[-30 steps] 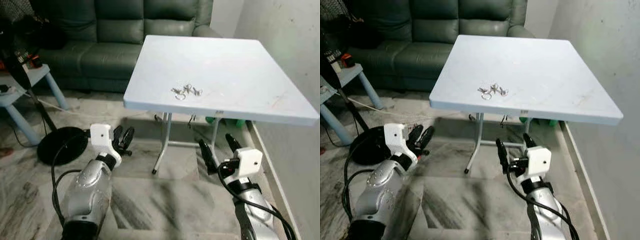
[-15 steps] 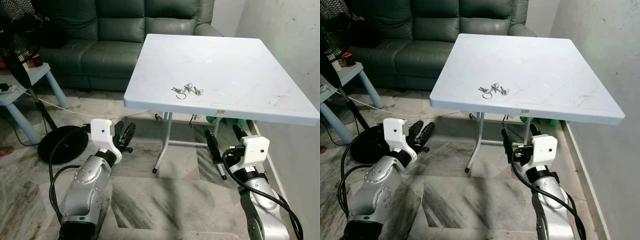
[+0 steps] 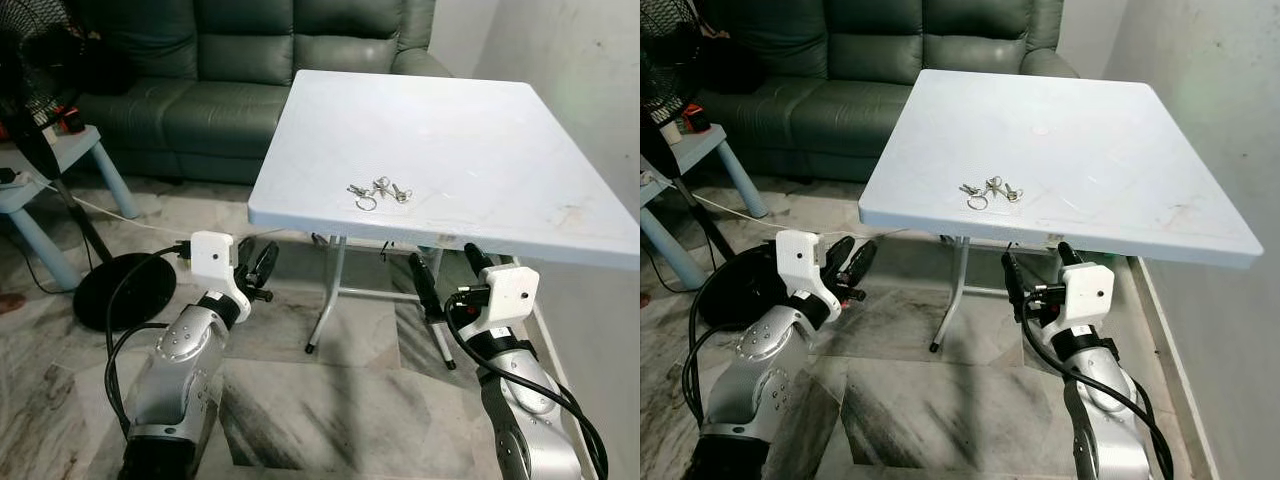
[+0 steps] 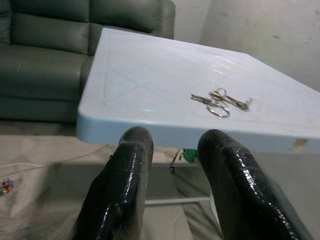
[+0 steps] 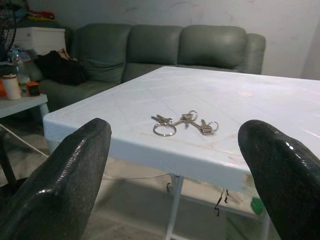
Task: Hang keys on a hook
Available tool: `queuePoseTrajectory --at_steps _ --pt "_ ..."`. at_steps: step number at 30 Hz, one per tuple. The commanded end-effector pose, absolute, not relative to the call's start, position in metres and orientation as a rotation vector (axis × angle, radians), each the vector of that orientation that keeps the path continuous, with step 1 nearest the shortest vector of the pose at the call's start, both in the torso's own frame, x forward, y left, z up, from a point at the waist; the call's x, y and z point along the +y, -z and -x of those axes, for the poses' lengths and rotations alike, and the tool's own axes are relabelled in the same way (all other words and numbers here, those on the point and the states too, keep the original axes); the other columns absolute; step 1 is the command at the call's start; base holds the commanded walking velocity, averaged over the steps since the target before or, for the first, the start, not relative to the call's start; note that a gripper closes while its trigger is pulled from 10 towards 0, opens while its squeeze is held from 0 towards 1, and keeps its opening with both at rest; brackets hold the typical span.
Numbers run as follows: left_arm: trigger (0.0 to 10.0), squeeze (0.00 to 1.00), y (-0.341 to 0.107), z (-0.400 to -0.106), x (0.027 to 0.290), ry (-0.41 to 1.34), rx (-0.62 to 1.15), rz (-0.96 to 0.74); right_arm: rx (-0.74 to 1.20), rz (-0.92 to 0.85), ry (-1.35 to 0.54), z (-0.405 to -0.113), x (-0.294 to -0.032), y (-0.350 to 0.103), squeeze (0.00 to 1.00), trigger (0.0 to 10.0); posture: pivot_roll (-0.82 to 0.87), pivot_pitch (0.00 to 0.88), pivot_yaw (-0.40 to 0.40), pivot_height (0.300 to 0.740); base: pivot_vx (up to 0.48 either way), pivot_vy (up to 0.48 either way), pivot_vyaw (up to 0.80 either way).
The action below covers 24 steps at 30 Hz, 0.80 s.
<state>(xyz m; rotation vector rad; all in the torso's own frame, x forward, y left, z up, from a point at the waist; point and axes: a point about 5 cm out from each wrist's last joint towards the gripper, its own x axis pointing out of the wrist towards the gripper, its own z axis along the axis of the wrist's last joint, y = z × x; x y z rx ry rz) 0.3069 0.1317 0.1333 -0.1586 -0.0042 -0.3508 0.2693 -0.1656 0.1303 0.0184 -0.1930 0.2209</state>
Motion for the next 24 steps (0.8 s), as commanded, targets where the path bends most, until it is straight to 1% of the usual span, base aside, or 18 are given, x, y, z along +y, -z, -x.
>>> queuePoseTrajectory --at_steps 1,23,24 --pt "10.0 0.00 -0.1358 -0.3088 0.1313 0.350 -0.009 0.148 -0.208 -0.014 -0.235 -0.2702 -0.1642 -0.1359 0.00 10.0 0.11 0.000 -0.019 0.740 0.349 0.000 0.00" --pt "10.0 0.00 -0.1367 -0.3105 0.1316 0.342 -0.016 0.173 -0.202 -0.018 -0.270 -0.2719 -0.1609 -0.1355 0.00 10.0 0.11 0.000 -0.023 0.740 0.341 0.000 0.00" --pt "10.0 0.00 -0.1366 -0.3107 0.1317 0.340 -0.016 0.178 -0.201 -0.017 -0.272 -0.2720 -0.1607 -0.1355 0.00 10.0 0.11 0.000 -0.023 0.740 0.307 0.289 0.00"
